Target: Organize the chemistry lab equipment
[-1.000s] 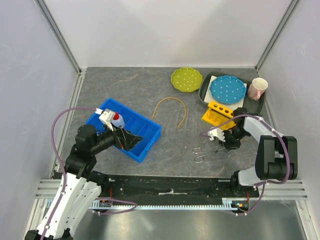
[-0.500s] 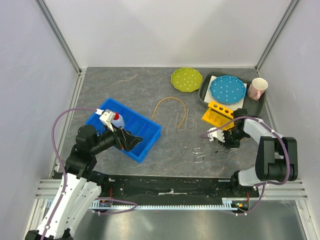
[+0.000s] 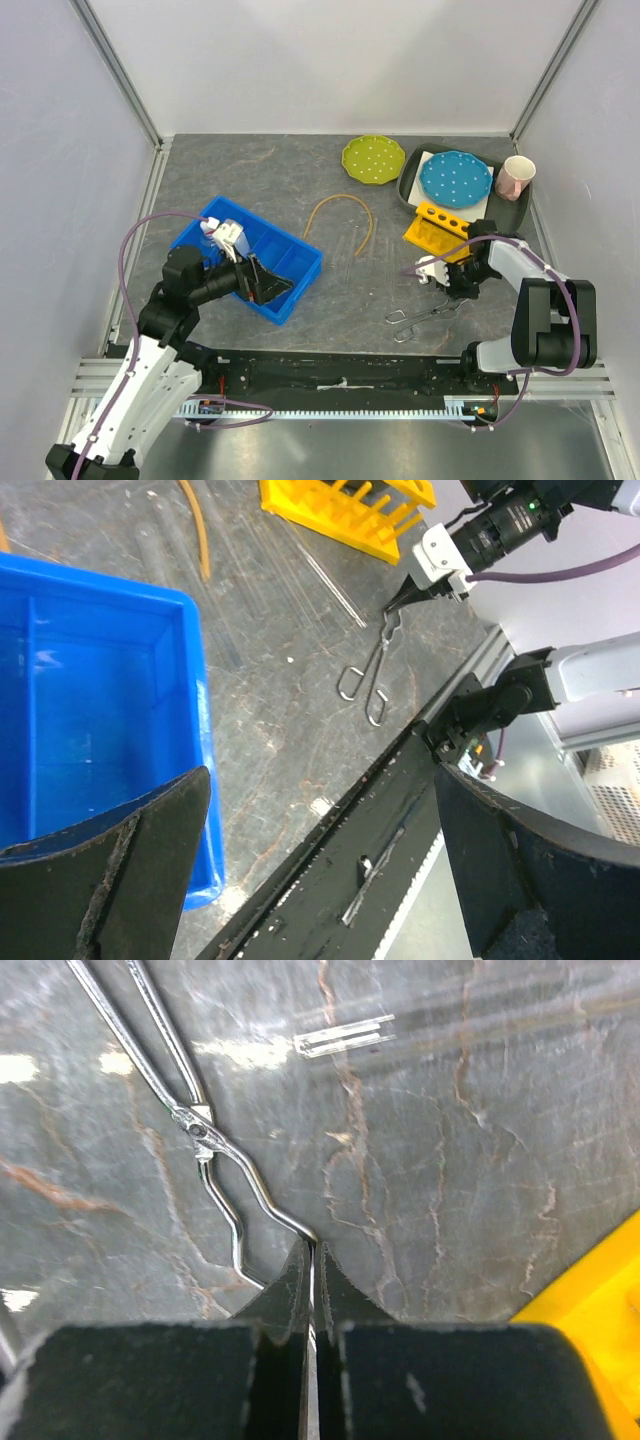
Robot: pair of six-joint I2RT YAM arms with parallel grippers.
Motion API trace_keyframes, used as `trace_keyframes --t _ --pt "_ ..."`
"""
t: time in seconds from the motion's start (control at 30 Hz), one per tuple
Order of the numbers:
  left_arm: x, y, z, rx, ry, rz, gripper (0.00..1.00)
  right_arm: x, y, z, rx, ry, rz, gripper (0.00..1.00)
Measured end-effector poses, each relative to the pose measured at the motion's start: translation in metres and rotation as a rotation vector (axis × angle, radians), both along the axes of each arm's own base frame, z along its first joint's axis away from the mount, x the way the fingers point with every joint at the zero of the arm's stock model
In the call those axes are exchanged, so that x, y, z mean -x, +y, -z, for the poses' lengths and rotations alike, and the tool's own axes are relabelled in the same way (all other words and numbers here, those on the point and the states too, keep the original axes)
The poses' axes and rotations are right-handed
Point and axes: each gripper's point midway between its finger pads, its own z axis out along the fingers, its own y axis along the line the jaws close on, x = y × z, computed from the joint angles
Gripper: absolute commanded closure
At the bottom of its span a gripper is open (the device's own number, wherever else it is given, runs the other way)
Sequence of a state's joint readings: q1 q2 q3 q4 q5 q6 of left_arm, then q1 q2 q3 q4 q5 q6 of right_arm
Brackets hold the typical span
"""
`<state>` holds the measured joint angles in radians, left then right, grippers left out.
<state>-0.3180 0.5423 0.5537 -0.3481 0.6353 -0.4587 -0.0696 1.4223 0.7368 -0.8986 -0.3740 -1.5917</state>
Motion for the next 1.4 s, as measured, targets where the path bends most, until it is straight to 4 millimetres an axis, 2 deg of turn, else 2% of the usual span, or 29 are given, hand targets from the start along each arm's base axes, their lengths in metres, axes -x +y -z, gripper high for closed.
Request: trace_keyframes --t 0.3,0.6,0.7,0.8,0.83,0.9,1.03,1.2,1.3,1.4 --pt "0.025 -0.03 0.007 0.047 0.116 0.097 0.02 0.015 0.022 -0.018 -0.121 0.033 0.027 1.0" --pt "0.035 -0.063 0.019 0.05 0.202 0.146 0.02 0.017 0.032 -0.027 -0.174 0.038 0.041 1.0" --pt "0.045 -0.083 0.032 0.012 0.227 0.198 0.01 0.016 0.033 -0.028 -0.184 0.038 0.046 1.0" --pt "0.06 -0.108 0.056 -0.078 0.249 0.275 0.0 0.016 0.034 -0.028 -0.191 0.038 0.051 1.0" --pt "0.059 -0.116 0.065 -0.109 0.246 0.287 0.0 0.016 0.035 -0.028 -0.192 0.038 0.051 1.0" --pt "0.072 -0.133 0.077 -0.17 0.215 0.361 0.0 0.015 0.035 -0.028 -0.195 0.036 0.051 1.0" --pt "0.079 -0.171 0.095 -0.241 0.114 0.476 0.0 0.013 0.036 -0.029 -0.203 0.028 0.051 1.0" --pt "0.07 -0.214 0.118 -0.283 0.053 0.543 0.01 0.01 0.038 -0.033 -0.215 0.001 0.048 1.0" --pt "0.062 -0.227 0.129 -0.307 0.037 0.546 0.02 0.011 0.039 -0.031 -0.216 0.0 0.048 1.0" --pt "0.055 -0.233 0.137 -0.329 0.025 0.527 0.07 0.014 0.039 -0.026 -0.216 0.007 0.049 1.0"
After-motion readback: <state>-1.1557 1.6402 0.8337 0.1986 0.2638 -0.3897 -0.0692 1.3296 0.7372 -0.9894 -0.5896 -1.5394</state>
